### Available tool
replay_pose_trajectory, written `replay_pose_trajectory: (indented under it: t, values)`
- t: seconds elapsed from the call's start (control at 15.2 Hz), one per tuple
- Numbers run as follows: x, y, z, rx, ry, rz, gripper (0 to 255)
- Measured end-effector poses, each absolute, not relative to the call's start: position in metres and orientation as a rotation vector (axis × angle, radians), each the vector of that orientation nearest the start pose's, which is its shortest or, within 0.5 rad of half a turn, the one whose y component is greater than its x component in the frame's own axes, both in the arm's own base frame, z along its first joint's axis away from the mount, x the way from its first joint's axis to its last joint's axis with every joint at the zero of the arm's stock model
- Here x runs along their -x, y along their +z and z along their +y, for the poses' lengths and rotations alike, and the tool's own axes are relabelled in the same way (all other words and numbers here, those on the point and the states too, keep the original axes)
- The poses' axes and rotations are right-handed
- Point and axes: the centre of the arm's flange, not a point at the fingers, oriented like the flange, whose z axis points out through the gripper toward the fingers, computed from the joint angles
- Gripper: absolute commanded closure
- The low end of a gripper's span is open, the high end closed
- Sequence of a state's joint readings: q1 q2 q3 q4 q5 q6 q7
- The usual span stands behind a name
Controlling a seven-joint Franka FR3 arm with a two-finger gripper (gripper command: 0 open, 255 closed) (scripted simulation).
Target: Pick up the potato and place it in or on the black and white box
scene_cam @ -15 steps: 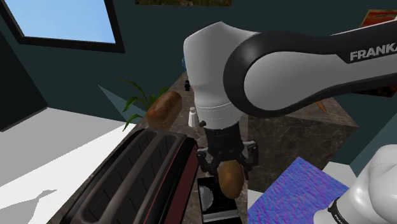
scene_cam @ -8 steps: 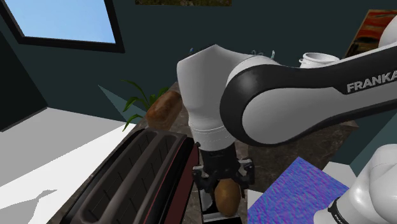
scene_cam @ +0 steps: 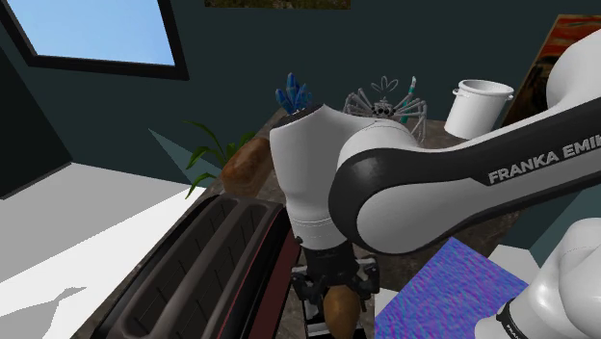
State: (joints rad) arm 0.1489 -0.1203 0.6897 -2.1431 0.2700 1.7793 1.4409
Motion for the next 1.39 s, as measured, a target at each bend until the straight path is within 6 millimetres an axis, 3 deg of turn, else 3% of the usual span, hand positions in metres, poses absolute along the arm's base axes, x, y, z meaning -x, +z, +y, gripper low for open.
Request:
replay_pose_trajectory:
  t: [0.4, 0.46, 0.86, 1.12, 1.39]
  values:
    - [-0.305, 0.421, 0.382, 3.072, 0.451, 1.136, 255]
    - [-0.305, 0.421, 0.382, 3.072, 0.451, 1.136, 0]
    - [-0.305, 0.421, 0.382, 3.072, 0.451, 1.136, 0]
    - [-0.316, 0.459, 0.384, 3.071, 0.450, 1.135, 0]
    - [-0.321, 0.468, 0.385, 3.072, 0.451, 1.136, 0]
